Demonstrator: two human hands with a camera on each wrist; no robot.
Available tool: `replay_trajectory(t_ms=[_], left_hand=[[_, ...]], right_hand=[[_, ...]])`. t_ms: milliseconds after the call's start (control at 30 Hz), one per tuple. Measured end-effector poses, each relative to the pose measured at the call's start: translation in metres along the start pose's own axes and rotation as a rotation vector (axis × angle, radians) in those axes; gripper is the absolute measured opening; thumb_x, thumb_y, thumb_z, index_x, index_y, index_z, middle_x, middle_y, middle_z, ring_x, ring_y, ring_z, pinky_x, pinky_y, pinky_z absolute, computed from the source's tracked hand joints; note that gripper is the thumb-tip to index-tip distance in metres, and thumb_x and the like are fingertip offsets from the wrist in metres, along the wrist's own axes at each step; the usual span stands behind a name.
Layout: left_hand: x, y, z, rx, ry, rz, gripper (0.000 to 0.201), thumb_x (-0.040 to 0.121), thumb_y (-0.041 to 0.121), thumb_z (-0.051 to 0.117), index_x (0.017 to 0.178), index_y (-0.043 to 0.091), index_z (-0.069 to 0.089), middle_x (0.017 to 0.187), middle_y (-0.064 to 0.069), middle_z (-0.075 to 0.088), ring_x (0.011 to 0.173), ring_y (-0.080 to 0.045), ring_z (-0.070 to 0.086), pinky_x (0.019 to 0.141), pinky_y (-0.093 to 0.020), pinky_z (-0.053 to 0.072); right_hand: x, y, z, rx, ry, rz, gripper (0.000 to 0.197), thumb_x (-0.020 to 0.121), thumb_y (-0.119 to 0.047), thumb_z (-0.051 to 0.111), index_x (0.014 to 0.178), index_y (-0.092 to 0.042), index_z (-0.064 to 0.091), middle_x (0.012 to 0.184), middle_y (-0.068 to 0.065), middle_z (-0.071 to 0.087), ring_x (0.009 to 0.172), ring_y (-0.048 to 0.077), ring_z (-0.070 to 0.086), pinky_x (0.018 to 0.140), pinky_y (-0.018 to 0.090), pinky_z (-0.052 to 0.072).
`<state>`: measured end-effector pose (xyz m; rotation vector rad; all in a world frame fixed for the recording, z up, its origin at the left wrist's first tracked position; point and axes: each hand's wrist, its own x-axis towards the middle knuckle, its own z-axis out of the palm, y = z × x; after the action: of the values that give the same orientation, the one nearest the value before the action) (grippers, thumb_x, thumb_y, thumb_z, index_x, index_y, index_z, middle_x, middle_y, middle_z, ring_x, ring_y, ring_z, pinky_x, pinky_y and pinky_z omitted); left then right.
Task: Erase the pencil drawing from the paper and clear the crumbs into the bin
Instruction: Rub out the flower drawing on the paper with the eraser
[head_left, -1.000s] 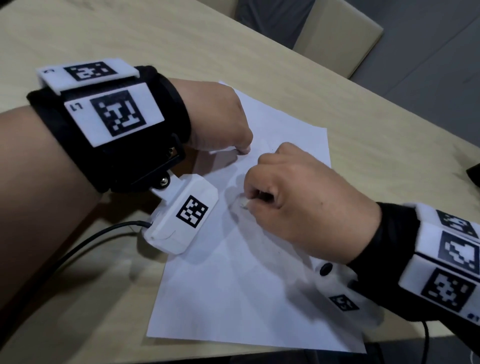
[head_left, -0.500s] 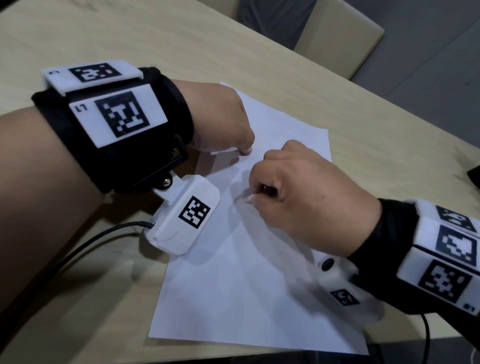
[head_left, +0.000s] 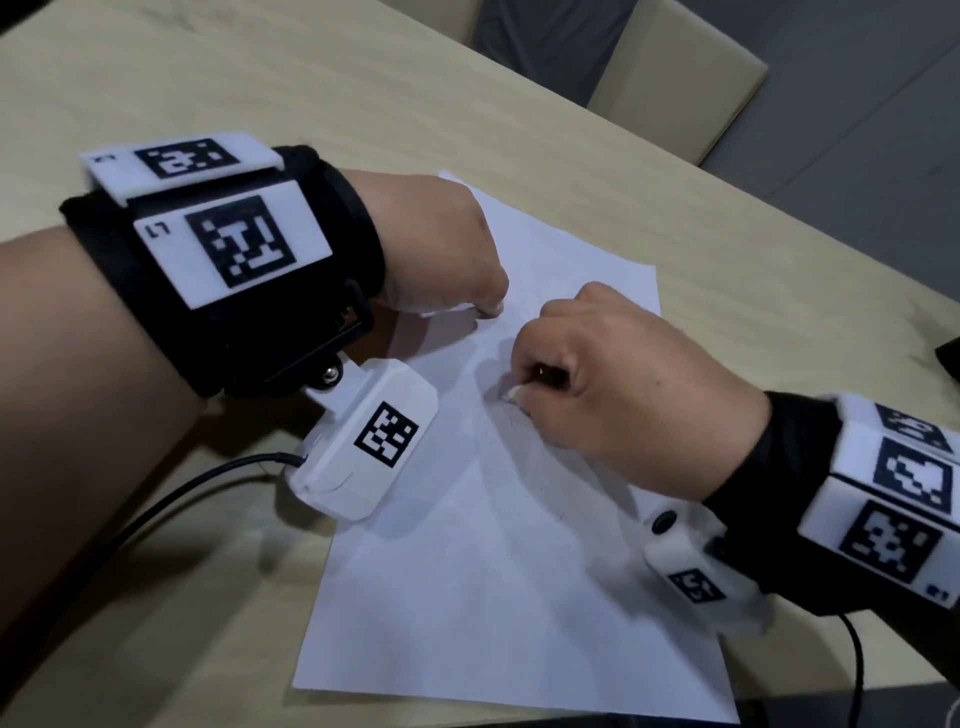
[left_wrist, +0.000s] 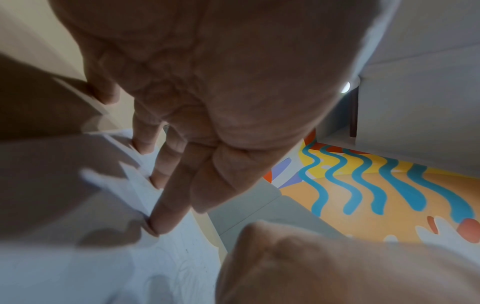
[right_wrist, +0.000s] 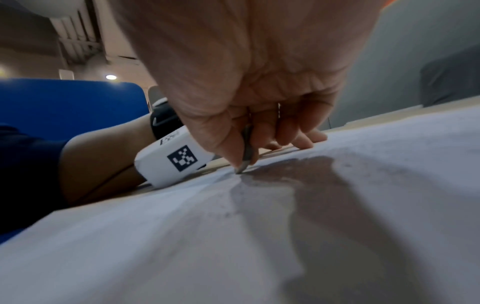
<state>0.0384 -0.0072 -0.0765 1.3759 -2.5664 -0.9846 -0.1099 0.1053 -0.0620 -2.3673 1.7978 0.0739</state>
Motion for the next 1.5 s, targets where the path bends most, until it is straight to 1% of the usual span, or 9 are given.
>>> replay_trajectory(t_ms=[133, 400, 500, 667, 733, 833, 967, 1133, 1500], left_hand=[[0.0, 0.003, 0.0, 0.034, -0.009, 0.012, 0.029, 0.089, 0.036, 0.063, 0.08, 0.01, 0.071, 0.128, -0.003, 0.065, 0.119, -0.024, 0.059, 0.103, -0.048, 0.046], [0.001, 0.001, 0.0, -0.007, -0.002, -0.004, 0.025, 0.086, 0.038, 0.065, 0.083, 0.016, 0.074, 0.127, 0.0, 0.066, 0.118, -0.022, 0.061, 0.103, -0.047, 0.047], [0.0, 0.001, 0.0, -0.014, 0.002, -0.008, 0.025, 0.087, 0.039, 0.064, 0.085, 0.016, 0.074, 0.128, 0.001, 0.065, 0.117, -0.022, 0.06, 0.102, -0.046, 0.047], [-0.001, 0.002, -0.001, -0.02, 0.003, -0.01, 0.024, 0.087, 0.038, 0.063, 0.09, 0.018, 0.076, 0.129, 0.003, 0.065, 0.116, -0.022, 0.06, 0.103, -0.045, 0.046], [-0.002, 0.003, 0.0, -0.001, 0.003, 0.001, 0.027, 0.09, 0.036, 0.062, 0.096, 0.014, 0.076, 0.13, 0.0, 0.064, 0.117, -0.023, 0.059, 0.103, -0.045, 0.046], [-0.002, 0.002, 0.0, -0.024, 0.018, -0.006, 0.027, 0.088, 0.037, 0.064, 0.082, 0.012, 0.072, 0.126, 0.0, 0.067, 0.115, -0.022, 0.061, 0.102, -0.045, 0.047], [0.0, 0.0, 0.0, -0.022, 0.013, -0.009, 0.027, 0.086, 0.037, 0.065, 0.075, 0.012, 0.069, 0.124, -0.001, 0.068, 0.115, -0.022, 0.062, 0.102, -0.048, 0.046], [-0.001, 0.002, 0.0, -0.019, 0.011, -0.014, 0.028, 0.087, 0.036, 0.064, 0.085, 0.01, 0.073, 0.124, -0.002, 0.069, 0.114, -0.023, 0.063, 0.102, -0.049, 0.046], [0.0, 0.001, 0.001, -0.025, 0.017, -0.023, 0.028, 0.085, 0.036, 0.064, 0.086, 0.009, 0.072, 0.125, -0.003, 0.069, 0.116, -0.024, 0.062, 0.104, -0.049, 0.046]], right_hand=[[0.0, -0.013, 0.008, 0.018, 0.003, -0.109, 0.014, 0.08, -0.024, 0.051, 0.076, -0.019, 0.064, 0.073, -0.007, 0.058, 0.083, 0.027, 0.05, 0.069, 0.044, 0.048], [0.0, -0.014, 0.007, 0.02, -0.021, -0.123, 0.014, 0.08, -0.024, 0.052, 0.076, -0.018, 0.064, 0.073, -0.007, 0.058, 0.083, 0.026, 0.05, 0.068, 0.043, 0.048], [0.002, -0.005, 0.002, -0.015, -0.009, -0.04, 0.011, 0.086, -0.025, 0.056, 0.079, -0.021, 0.064, 0.077, -0.009, 0.058, 0.088, 0.025, 0.049, 0.073, 0.043, 0.047], [-0.003, -0.014, 0.0, 0.063, -0.028, -0.117, 0.009, 0.081, -0.023, 0.058, 0.077, -0.019, 0.065, 0.073, -0.008, 0.059, 0.082, 0.023, 0.052, 0.071, 0.033, 0.042], [-0.001, 0.0, -0.01, 0.081, 0.034, -0.024, 0.007, 0.083, -0.018, 0.063, 0.077, -0.019, 0.066, 0.074, -0.007, 0.061, 0.085, 0.022, 0.053, 0.074, 0.035, 0.041], [-0.001, 0.015, -0.019, 0.011, 0.025, 0.087, 0.009, 0.084, -0.018, 0.062, 0.077, -0.022, 0.064, 0.076, -0.009, 0.061, 0.09, 0.019, 0.05, 0.076, 0.037, 0.045], [-0.008, 0.002, -0.005, -0.002, -0.066, -0.009, 0.011, 0.086, -0.02, 0.063, 0.075, -0.021, 0.063, 0.075, -0.008, 0.059, 0.089, 0.021, 0.05, 0.074, 0.034, 0.044], [-0.007, 0.006, -0.006, 0.049, -0.057, 0.042, 0.012, 0.089, -0.024, 0.062, 0.077, -0.025, 0.062, 0.077, -0.012, 0.058, 0.092, 0.015, 0.046, 0.074, 0.028, 0.041], [-0.009, 0.001, -0.002, 0.019, -0.065, 0.01, 0.01, 0.092, -0.023, 0.057, 0.083, -0.022, 0.063, 0.079, -0.01, 0.059, 0.092, 0.022, 0.047, 0.077, 0.038, 0.045]])
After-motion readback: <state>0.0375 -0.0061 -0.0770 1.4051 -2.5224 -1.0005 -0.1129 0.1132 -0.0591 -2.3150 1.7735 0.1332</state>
